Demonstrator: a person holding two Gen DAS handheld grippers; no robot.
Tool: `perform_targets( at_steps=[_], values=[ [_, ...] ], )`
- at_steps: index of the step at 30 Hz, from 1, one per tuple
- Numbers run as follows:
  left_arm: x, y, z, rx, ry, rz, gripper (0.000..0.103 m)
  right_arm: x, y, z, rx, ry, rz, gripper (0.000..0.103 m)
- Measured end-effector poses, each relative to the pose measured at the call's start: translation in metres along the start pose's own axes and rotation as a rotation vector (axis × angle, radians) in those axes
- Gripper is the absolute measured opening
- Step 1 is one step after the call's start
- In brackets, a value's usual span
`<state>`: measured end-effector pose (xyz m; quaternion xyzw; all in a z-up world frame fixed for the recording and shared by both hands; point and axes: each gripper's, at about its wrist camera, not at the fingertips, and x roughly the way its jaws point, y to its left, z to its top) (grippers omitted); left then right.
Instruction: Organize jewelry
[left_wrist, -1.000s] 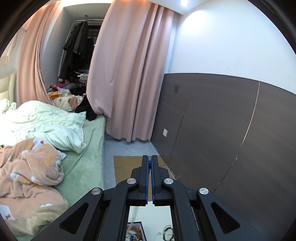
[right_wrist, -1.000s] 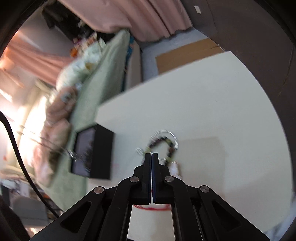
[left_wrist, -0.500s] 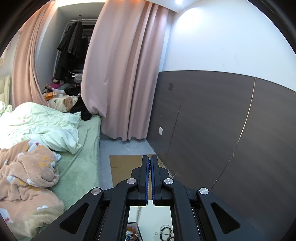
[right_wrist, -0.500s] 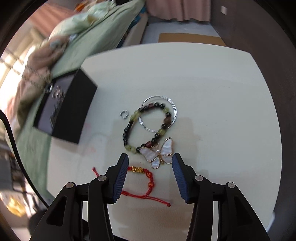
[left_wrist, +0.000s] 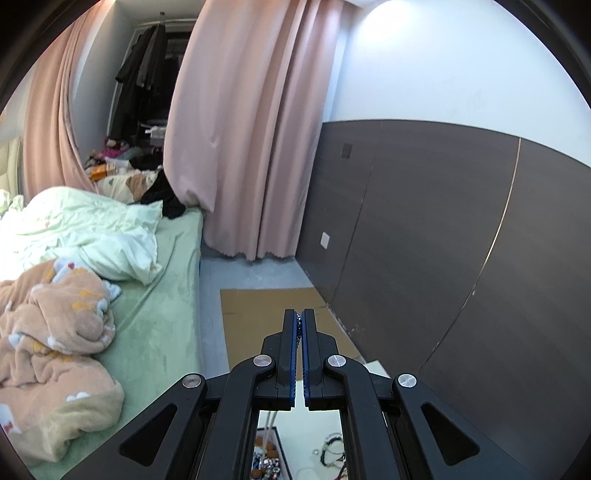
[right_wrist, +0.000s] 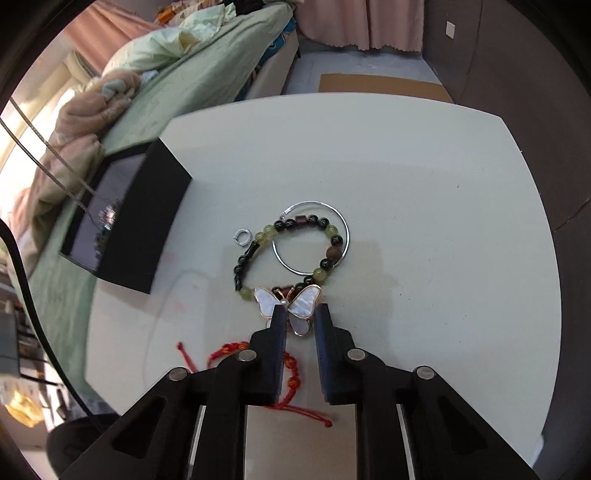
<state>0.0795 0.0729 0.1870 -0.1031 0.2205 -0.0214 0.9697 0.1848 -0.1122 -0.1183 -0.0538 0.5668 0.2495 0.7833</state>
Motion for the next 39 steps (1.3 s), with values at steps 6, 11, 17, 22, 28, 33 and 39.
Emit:
perform_targets(
  at_steps=[6,11,17,22,28,33,39],
  values=[
    [0.022,0.016,-0.035,-0.053,0.066,-0.003,0.002,-0.009,0.0,0.0,0.023,-0.035,0.044,0.015],
    [0.042,0.032,-0.067,-0.119,0.127,-0.002,0.002,-0.014,-0.004,0.0,0.063,-0.054,0.088,0.015],
    [0.071,0.061,-0.12,-0.283,0.208,-0.018,0.002,-0.025,-0.011,-0.002,0.123,-0.094,0.139,0.015],
    [0.097,0.076,-0.157,-0.403,0.306,-0.087,0.003,-0.038,-0.013,-0.002,0.171,-0.145,0.217,0.015],
    [0.101,0.083,-0.174,-0.457,0.326,-0.099,0.078,-0.046,0.0,0.002,0.199,-0.207,0.341,0.015],
    [0.088,0.093,-0.171,-0.456,0.291,-0.07,0.08,-0.045,0.018,0.006,0.192,-0.242,0.392,0.015],
    [0.08,0.108,-0.171,-0.455,0.282,-0.022,0.08,-0.036,0.046,0.014,0.164,-0.257,0.431,0.015]
  ],
)
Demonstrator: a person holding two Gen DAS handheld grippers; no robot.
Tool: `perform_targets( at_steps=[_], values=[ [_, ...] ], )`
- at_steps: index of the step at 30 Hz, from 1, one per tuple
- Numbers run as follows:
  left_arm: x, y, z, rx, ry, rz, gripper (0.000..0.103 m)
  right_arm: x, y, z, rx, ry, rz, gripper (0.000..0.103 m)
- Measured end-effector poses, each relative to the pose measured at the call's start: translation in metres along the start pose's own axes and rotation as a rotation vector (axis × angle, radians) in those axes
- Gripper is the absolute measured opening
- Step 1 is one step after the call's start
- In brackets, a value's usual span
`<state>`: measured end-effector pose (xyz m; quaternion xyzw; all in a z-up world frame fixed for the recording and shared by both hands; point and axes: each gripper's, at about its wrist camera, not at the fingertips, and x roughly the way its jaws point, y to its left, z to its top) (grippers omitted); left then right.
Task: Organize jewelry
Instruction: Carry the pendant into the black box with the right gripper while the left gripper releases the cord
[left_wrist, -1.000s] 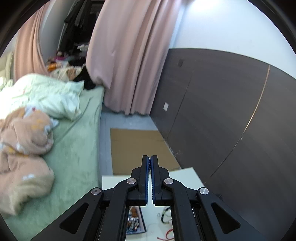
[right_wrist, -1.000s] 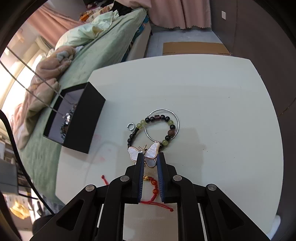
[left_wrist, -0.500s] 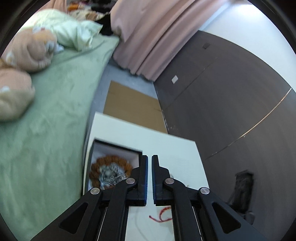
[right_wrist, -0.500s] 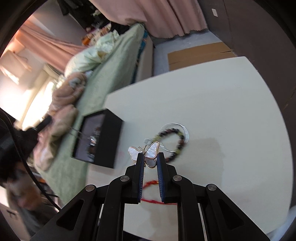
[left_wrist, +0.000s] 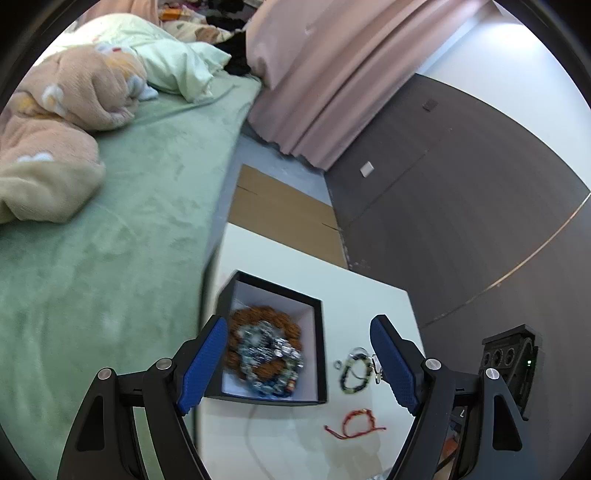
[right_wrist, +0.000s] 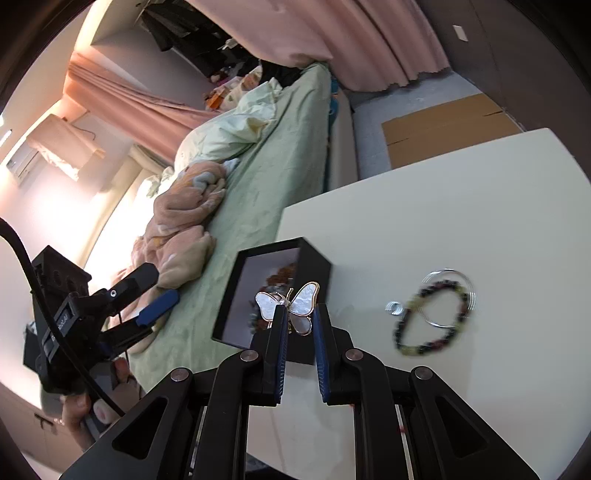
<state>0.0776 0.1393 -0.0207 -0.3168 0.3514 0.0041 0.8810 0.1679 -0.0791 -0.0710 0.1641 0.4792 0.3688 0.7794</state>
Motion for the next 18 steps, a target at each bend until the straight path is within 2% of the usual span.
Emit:
perform_targets(
  at_steps=[8,13,14,15,16,18],
  values=[
    [-0.002,0.01,0.004,-0.004,-0.024,0.054,0.08,0.029,0.029,0.003,-0.023,-0.015,0.047,0.015],
    [-0.006,0.013,0.008,-0.011,-0.056,0.061,0.08,0.049,0.038,0.009,-0.007,-0.039,0.064,0.016],
    [-0.006,0.014,0.008,-0.013,-0.062,0.066,0.08,0.054,0.038,0.011,-0.002,-0.035,0.059,0.028],
    [-0.006,0.015,0.008,-0.016,-0.065,0.07,0.08,0.058,0.038,0.012,0.006,-0.018,0.052,0.049],
    [-0.005,0.016,0.008,-0.022,-0.069,0.074,0.08,0.059,0.035,0.012,0.017,-0.01,0.045,0.056],
    [-0.004,0.017,0.007,-0.032,-0.075,0.088,0.08,0.056,0.03,0.012,0.033,-0.03,0.021,0.059]
  ],
)
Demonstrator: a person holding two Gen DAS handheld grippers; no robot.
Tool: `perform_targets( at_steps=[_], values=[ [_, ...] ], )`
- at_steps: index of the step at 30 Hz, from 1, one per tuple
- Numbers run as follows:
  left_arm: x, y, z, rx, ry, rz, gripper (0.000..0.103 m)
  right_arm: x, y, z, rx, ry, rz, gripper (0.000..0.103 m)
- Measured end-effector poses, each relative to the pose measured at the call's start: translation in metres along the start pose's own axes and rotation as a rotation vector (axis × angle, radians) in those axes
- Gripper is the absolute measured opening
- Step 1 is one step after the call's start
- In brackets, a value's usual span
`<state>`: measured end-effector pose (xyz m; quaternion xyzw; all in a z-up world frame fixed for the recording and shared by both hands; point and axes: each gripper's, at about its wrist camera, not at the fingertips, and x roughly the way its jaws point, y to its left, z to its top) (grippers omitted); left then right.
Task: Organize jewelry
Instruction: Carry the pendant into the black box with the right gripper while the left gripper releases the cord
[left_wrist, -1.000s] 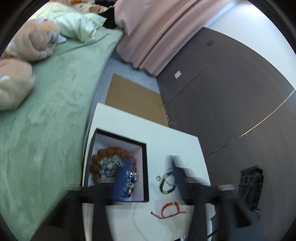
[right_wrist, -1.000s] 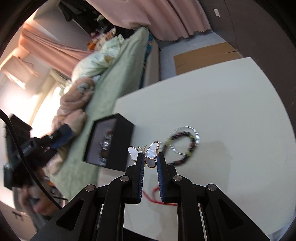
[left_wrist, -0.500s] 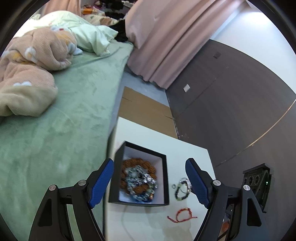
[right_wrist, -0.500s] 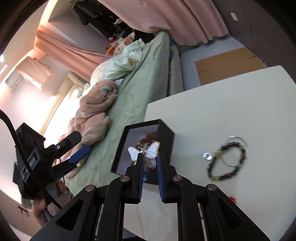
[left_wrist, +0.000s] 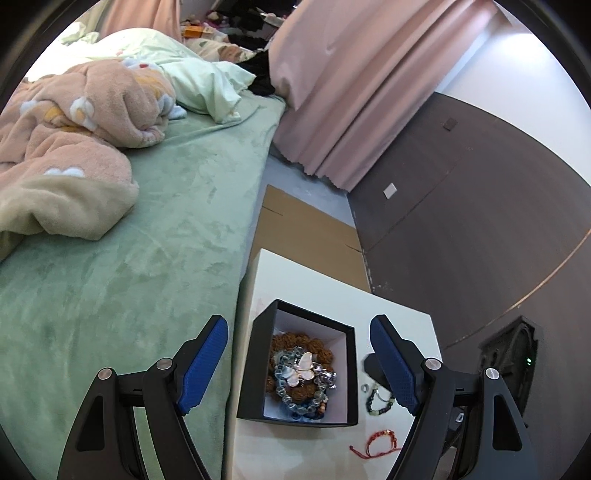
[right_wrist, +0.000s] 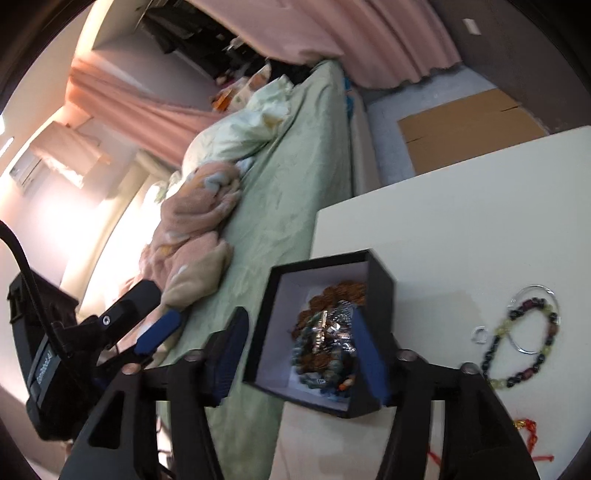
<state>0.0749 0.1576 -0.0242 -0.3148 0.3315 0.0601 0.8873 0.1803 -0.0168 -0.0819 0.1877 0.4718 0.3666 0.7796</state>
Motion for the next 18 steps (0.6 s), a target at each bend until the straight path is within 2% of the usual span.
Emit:
perform_targets(
  at_steps=[3,9,13,18],
  values=[
    [0.002,-0.002,-0.003,0.005,-0.021,0.03,0.08,-0.011,-0.007,0.0,0.01,-0.005,-0.023,0.059],
    [0.0,-0.015,-0.011,0.043,-0.066,0.034,0.08,-0.041,-0.016,-0.003,0.005,-0.057,-0.082,0.059],
    [0.005,-0.023,-0.02,0.054,-0.053,0.026,0.08,-0.066,-0.024,-0.005,0.015,-0.108,-0.137,0.059],
    [0.004,-0.035,-0.03,0.089,-0.049,0.034,0.08,-0.093,-0.035,-0.007,0.035,-0.14,-0.141,0.059]
  ],
)
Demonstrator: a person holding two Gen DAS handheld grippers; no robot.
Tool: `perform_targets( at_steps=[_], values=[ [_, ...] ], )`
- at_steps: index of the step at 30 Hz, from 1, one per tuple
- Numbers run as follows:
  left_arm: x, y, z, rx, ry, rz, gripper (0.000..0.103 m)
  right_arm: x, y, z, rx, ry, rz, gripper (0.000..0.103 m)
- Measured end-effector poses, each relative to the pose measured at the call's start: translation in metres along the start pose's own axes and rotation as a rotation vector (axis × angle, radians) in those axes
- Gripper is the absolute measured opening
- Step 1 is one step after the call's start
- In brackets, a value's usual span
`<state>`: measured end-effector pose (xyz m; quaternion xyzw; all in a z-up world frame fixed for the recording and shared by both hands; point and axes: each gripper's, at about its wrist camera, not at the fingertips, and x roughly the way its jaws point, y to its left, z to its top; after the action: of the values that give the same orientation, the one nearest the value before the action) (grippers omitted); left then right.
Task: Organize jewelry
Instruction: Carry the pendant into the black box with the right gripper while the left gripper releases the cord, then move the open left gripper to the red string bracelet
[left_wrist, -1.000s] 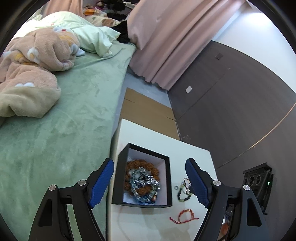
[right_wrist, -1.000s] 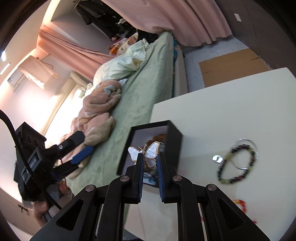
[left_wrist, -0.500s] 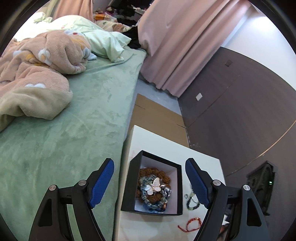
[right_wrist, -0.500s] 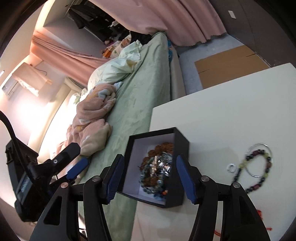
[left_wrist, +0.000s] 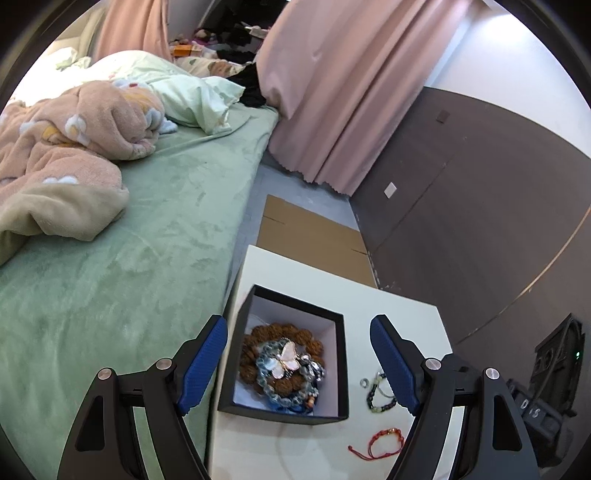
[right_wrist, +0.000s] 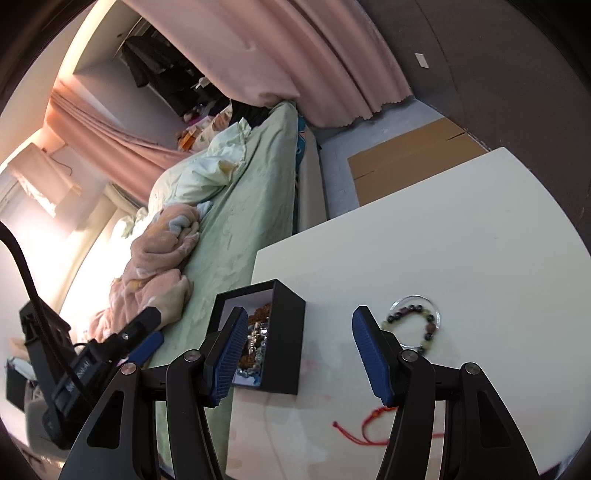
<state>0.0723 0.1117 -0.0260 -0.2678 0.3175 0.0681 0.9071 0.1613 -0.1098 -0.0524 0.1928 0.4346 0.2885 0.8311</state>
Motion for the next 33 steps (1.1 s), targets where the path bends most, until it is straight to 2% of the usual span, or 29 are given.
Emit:
perform_targets(
  at_steps=[1,2,3,5,6,8,10,14,25,29,33],
  values=[
    [0.0,-0.002,-0.002,0.005,0.005,-0.003,0.08,-0.004,-0.002,0.0,0.001,0.001,-0.004,0.06],
    [0.0,-0.005,-0.003,0.009,0.02,-0.006,0.08,-0.008,-0.005,0.0,0.002,0.005,-0.012,0.067],
    [0.002,-0.007,-0.005,0.014,0.038,-0.008,0.08,-0.01,-0.006,-0.001,0.002,0.007,-0.018,0.081],
    [0.003,-0.011,-0.009,0.028,0.053,-0.01,0.08,-0.018,-0.01,-0.003,0.004,-0.002,-0.034,0.092],
    [0.003,-0.014,-0.011,0.04,0.062,-0.009,0.08,-0.023,-0.011,-0.003,0.003,-0.005,-0.042,0.093],
    [0.004,-0.019,-0.015,0.062,0.078,-0.009,0.087,-0.03,-0.015,-0.004,0.004,-0.002,-0.046,0.095],
    [0.003,-0.025,-0.02,0.08,0.083,-0.016,0.092,-0.038,-0.022,-0.006,0.012,0.001,-0.051,0.102],
    [0.001,-0.038,-0.028,0.123,0.09,-0.021,0.097,-0.05,-0.034,-0.009,0.026,0.004,-0.065,0.103],
    [0.012,-0.064,-0.05,0.236,0.161,-0.025,0.096,-0.074,-0.062,-0.014,0.03,0.023,-0.111,0.103],
    [0.025,-0.079,-0.065,0.318,0.229,-0.025,0.08,-0.082,-0.074,-0.013,0.042,0.023,-0.135,0.103],
    [0.036,-0.09,-0.079,0.366,0.278,-0.031,0.071,-0.086,-0.09,-0.013,0.075,0.036,-0.151,0.103]
  ],
)
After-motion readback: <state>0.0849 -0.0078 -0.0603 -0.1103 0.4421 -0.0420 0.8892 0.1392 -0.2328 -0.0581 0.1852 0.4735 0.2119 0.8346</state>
